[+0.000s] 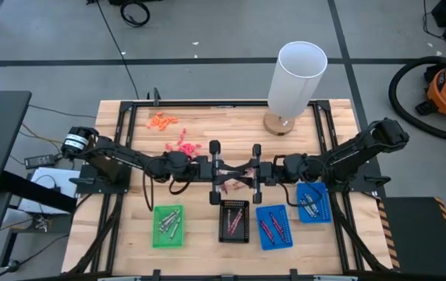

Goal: Sort crayons
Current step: Put the black crayon into the right blue bin

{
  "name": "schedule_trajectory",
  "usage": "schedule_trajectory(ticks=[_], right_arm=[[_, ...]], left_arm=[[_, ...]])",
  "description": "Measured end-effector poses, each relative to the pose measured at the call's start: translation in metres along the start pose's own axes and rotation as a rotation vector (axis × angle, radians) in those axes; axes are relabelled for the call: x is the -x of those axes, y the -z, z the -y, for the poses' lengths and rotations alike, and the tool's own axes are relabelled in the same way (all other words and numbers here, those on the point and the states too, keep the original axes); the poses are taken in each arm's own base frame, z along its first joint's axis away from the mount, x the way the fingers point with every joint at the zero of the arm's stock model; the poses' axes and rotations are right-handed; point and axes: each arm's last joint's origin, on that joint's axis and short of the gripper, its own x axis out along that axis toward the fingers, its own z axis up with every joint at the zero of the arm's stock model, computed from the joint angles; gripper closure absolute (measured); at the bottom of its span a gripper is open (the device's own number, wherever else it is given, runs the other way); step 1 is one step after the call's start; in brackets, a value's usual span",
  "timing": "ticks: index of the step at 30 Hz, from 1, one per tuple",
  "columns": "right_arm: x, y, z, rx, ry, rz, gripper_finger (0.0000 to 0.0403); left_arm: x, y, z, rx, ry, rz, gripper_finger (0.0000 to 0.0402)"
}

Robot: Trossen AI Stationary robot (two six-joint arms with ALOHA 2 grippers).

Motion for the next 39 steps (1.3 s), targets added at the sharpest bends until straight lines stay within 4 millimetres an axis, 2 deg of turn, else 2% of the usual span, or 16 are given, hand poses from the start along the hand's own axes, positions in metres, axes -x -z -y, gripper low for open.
schedule_trajectory(ticks=[5, 12, 14, 17, 19, 24, 28, 34, 39], right_arm=[[0.000, -0.001, 0.000, 0.021, 0.002, 0.010, 0.0309], [0.000, 0.000, 0.001, 0.055, 0.023, 0.001, 0.0370], [0.000, 0.001, 0.001, 0.061, 0.022, -0.009, 0.0371], [0.000, 0.003, 0.000, 0.061, 0.022, -0.037, 0.0371], [0.000, 0.007, 0.000, 0.050, 0.036, -0.077, 0.0371], [0.001, 0.016, -0.002, 0.020, 0.057, -0.203, 0.0365], [0.001, 0.016, -0.011, -0.012, 0.041, -0.321, 0.0361], [0.008, 0.010, -0.033, -0.063, 0.018, -0.591, 0.0359], [0.023, -0.005, -0.042, -0.157, 0.065, -0.858, 0.0357]], left_arm=[[0.000, 0.001, 0.000, 0.000, 0.003, -0.009, 0.0381], [0.000, 0.003, 0.001, -0.008, 0.007, -0.035, 0.0381], [0.000, 0.004, 0.001, -0.022, 0.004, -0.048, 0.0381], [0.001, 0.007, 0.001, -0.034, -0.031, -0.084, 0.0368], [0.001, 0.008, 0.001, -0.051, -0.049, -0.116, 0.0345], [0.003, 0.010, 0.002, -0.085, -0.046, -0.158, 0.0270], [0.005, 0.015, 0.009, -0.135, -0.036, -0.228, 0.0231], [0.010, 0.027, 0.017, -0.190, -0.033, -0.380, 0.0217], [0.018, 0.040, 0.022, -0.162, 0.009, -0.527, 0.0217]])
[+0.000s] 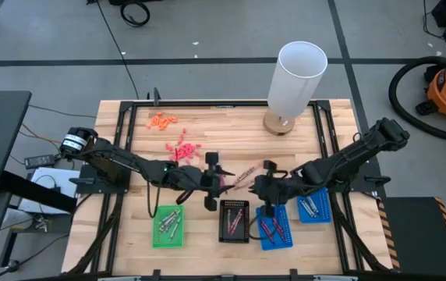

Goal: Sort crayons
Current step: Put the black crayon into the right blue bin

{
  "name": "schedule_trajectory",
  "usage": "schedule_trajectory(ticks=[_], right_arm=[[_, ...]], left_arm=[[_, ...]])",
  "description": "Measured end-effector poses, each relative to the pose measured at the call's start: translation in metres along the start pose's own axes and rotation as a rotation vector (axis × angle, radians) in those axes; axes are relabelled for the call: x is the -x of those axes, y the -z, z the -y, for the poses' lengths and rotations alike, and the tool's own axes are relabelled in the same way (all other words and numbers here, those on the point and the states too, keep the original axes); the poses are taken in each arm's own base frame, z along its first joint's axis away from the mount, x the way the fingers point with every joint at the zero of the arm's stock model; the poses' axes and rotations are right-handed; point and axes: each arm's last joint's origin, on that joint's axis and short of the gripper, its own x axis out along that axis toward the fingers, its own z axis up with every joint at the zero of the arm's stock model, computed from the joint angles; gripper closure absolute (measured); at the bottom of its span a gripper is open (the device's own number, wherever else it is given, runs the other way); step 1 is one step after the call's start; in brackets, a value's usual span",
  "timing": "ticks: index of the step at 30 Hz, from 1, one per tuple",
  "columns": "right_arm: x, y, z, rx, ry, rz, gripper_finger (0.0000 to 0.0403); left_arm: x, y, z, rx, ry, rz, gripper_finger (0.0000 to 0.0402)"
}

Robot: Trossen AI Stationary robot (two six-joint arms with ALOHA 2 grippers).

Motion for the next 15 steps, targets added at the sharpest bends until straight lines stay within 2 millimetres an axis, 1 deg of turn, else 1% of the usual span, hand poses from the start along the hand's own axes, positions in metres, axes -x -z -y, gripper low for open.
schedule_trajectory(ticks=[3, 5, 8, 11, 15], right_arm=[[0.012, 0.009, -0.002, -0.112, -0.004, -0.183, 0.0357], [0.016, 0.021, -0.001, -0.214, -0.007, -0.327, 0.0357], [0.022, 0.043, 0.001, -0.382, 0.073, -0.518, 0.0356], [0.026, 0.063, 0.002, -0.499, 0.183, -0.641, 0.0356], [0.030, 0.083, 0.001, -0.584, 0.268, -0.733, 0.0356]], left_arm=[[0.000, 0.009, 0.002, 0.031, 0.023, -0.089, 0.0217], [0.000, 0.014, 0.003, 0.040, 0.032, -0.134, 0.0216], [-0.001, 0.018, 0.005, 0.054, 0.038, -0.161, 0.0216], [-0.002, 0.018, 0.005, 0.078, 0.037, -0.158, 0.0216], [-0.002, 0.022, 0.008, 0.068, 0.046, -0.192, 0.0216]])
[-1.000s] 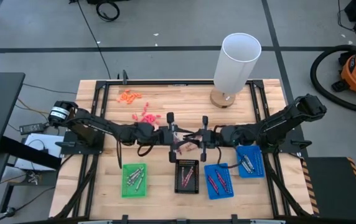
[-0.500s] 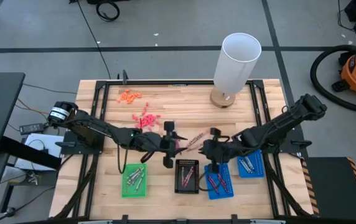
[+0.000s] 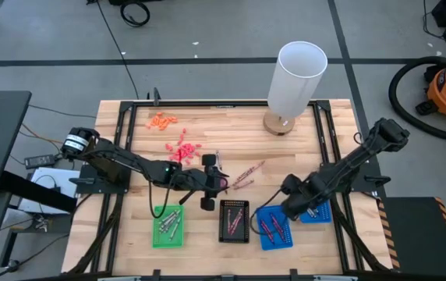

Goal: Sort crayons
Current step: Put the black crayon into the right blue bin

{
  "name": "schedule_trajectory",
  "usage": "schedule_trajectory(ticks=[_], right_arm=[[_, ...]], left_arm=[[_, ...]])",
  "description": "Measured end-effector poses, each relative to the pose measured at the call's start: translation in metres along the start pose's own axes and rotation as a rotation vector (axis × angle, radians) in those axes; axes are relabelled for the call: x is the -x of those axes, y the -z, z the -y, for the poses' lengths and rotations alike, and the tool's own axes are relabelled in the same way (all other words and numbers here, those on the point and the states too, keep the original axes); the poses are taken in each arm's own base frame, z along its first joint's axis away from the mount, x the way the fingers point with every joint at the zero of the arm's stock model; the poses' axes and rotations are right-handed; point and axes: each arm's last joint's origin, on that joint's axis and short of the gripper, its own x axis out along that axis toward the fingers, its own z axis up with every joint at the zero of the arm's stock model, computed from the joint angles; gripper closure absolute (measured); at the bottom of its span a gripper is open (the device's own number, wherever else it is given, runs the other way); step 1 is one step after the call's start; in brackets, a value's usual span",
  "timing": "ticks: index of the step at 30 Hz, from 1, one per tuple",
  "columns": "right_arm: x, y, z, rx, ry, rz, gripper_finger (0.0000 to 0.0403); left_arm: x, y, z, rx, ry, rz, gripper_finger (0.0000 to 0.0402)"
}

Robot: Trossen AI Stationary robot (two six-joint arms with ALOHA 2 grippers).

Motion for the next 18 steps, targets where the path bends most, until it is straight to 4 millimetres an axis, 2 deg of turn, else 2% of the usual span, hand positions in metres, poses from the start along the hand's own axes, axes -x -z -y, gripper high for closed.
schedule_trajectory(ticks=[14, 18], right_arm=[[-0.028, 0.041, 0.018, -0.186, 0.157, -0.070, 0.0355], [-0.039, 0.047, 0.020, -0.192, 0.137, -0.106, 0.0355]], left_arm=[[0.005, 0.005, 0.013, -0.114, 0.044, -0.052, 0.0216], [0.007, 0.005, 0.019, -0.171, 0.062, -0.048, 0.0216]])
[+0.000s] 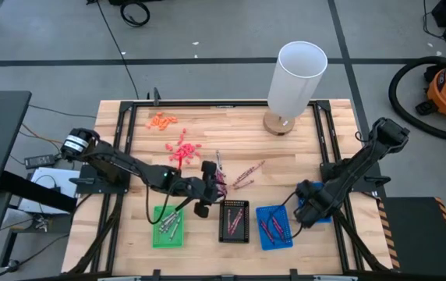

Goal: Sort crayons
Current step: Put the black crayon into the right blue bin, then put the pink crayon into the black bin

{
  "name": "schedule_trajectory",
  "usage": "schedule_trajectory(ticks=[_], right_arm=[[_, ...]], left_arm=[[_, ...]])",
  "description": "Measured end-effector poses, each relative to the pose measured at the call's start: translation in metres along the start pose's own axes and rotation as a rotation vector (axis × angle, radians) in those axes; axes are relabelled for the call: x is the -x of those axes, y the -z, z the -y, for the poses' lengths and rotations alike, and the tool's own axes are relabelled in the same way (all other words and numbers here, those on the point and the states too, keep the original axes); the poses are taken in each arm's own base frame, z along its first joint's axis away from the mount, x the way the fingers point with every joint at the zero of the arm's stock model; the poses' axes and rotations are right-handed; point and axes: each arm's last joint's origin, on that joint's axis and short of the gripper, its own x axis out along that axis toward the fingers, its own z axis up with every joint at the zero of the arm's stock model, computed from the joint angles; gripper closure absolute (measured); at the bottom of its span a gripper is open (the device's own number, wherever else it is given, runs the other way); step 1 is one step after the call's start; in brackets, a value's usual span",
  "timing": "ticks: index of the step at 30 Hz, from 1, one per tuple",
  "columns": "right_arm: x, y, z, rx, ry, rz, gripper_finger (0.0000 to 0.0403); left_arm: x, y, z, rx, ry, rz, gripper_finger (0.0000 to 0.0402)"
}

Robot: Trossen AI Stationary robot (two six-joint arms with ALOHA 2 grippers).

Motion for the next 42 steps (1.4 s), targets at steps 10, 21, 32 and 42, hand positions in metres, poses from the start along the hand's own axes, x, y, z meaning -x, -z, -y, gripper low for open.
schedule_trajectory(ticks=[10, 21, 32, 42], right_arm=[[-0.011, 0.000, 0.001, 0.015, -0.025, 0.003, 0.0339], [-0.004, 0.002, -0.001, 0.057, -0.017, -0.057, 0.0292], [0.058, -0.013, -0.015, 0.193, -0.144, 0.311, 0.0295], [0.057, -0.036, -0.029, 0.320, -0.193, 0.611, 0.0295]], left_arm=[[0.002, -0.001, 0.007, -0.055, 0.018, 0.001, 0.0217], [0.002, -0.001, 0.006, -0.068, 0.017, -0.001, 0.0217], [-0.002, 0.002, -0.004, 0.036, -0.009, -0.010, 0.0217], [-0.008, 0.011, -0.019, 0.188, -0.043, -0.069, 0.0217]])
